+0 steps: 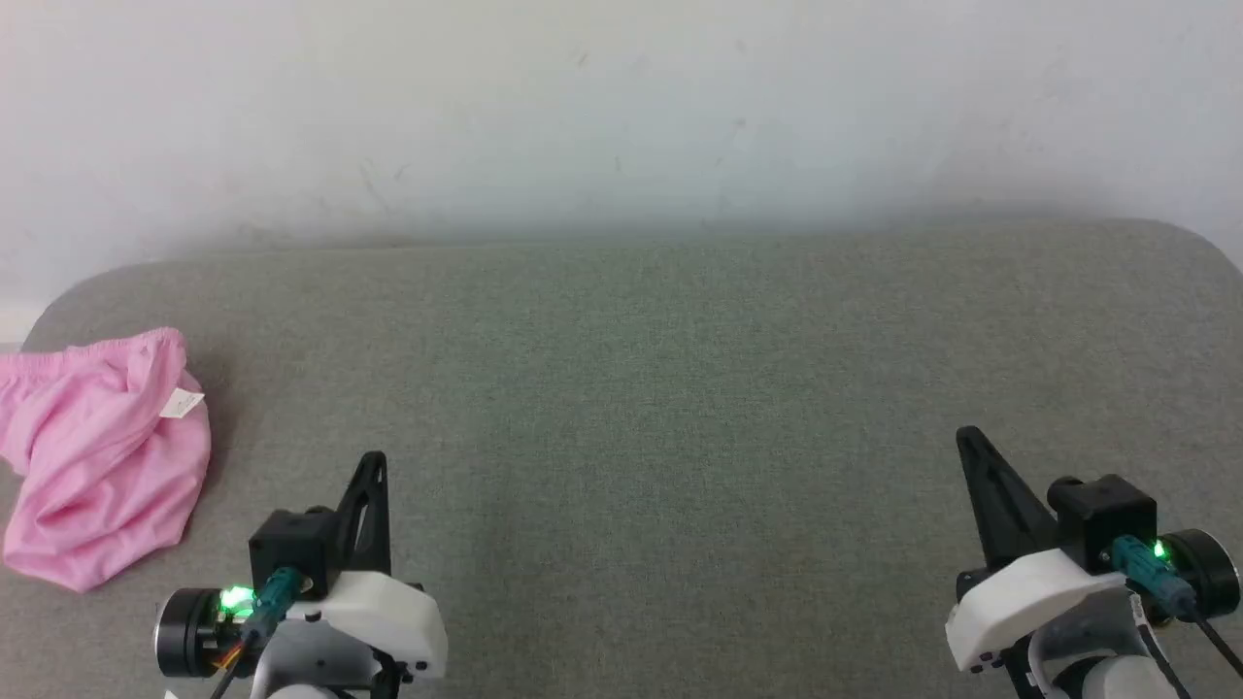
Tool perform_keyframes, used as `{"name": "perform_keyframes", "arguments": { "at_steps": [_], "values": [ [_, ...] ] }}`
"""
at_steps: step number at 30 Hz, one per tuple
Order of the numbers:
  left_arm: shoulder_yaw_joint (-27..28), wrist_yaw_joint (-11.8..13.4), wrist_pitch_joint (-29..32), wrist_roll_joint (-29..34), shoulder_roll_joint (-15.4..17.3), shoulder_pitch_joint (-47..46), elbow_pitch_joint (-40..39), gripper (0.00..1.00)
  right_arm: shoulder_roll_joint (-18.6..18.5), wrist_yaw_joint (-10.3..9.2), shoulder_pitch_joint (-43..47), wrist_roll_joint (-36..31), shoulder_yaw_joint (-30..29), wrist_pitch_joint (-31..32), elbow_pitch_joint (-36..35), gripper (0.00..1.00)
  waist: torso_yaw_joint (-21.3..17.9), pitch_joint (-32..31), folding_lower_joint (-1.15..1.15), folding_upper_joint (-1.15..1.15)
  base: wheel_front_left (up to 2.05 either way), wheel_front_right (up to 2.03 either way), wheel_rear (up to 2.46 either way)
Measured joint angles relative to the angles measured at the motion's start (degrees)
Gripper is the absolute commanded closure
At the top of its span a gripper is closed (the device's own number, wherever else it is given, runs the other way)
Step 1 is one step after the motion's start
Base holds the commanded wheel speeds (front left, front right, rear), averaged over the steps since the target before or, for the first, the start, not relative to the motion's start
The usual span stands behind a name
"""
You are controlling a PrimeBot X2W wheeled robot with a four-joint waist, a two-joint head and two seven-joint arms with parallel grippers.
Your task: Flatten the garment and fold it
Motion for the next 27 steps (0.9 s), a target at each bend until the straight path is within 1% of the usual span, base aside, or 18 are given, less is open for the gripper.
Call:
{"name": "perform_keyframes", "arguments": {
  "at_steps": [27],
  "values": [
    [0.0, 0.0, 0.0, 0.0, 0.0, 0.0, 0.0, 1.0, 0.0, 0.0, 0.0, 0.0, 0.0, 0.0, 0.0, 1.0, 0.0, 0.0, 0.0, 0.0, 0.0, 0.0, 0.0]
  ]
}}
